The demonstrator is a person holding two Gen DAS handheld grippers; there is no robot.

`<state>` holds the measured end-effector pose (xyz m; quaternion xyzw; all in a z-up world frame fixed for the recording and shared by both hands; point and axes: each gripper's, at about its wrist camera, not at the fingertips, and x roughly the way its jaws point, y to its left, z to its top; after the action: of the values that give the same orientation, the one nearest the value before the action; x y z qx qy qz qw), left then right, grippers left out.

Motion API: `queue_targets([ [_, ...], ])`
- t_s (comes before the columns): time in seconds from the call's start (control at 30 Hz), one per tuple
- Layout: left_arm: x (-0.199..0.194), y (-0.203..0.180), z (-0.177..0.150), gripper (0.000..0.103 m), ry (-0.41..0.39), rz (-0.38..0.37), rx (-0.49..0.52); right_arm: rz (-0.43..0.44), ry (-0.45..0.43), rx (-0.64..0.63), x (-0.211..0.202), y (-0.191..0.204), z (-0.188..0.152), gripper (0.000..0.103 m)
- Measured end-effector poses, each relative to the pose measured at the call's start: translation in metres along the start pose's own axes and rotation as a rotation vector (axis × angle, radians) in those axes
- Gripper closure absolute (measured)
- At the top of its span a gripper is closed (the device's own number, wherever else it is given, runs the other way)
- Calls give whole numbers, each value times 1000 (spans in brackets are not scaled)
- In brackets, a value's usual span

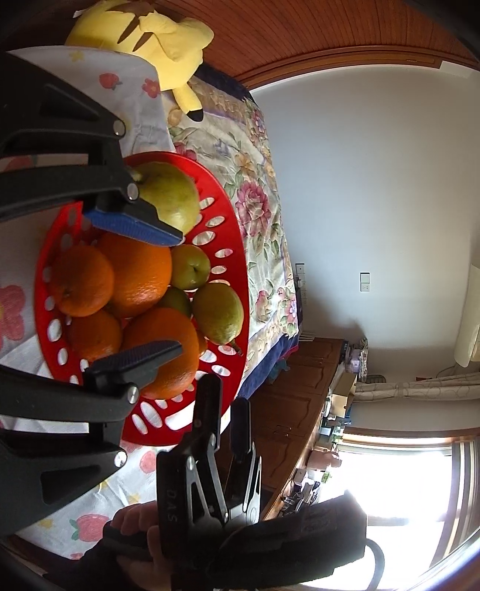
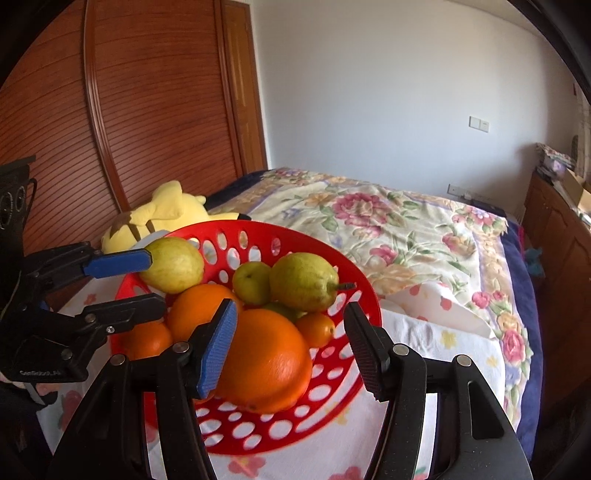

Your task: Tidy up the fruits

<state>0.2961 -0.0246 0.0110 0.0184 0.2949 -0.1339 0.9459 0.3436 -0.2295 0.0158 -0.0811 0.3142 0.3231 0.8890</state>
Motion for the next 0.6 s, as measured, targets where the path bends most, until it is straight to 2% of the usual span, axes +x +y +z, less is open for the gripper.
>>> queue_targets([
  [0.33,-34,-5,-18,45,-22,39,0,-51,-68,63,-34,20,-23,40],
  [0.5,-53,-7,-25,34,-49,61,-2,-94,-103,90,-53,33,-35,35],
  [0.6,-63,-9,-29,32,-60,81,4,-126,-117,91,-61,40,-41,33],
])
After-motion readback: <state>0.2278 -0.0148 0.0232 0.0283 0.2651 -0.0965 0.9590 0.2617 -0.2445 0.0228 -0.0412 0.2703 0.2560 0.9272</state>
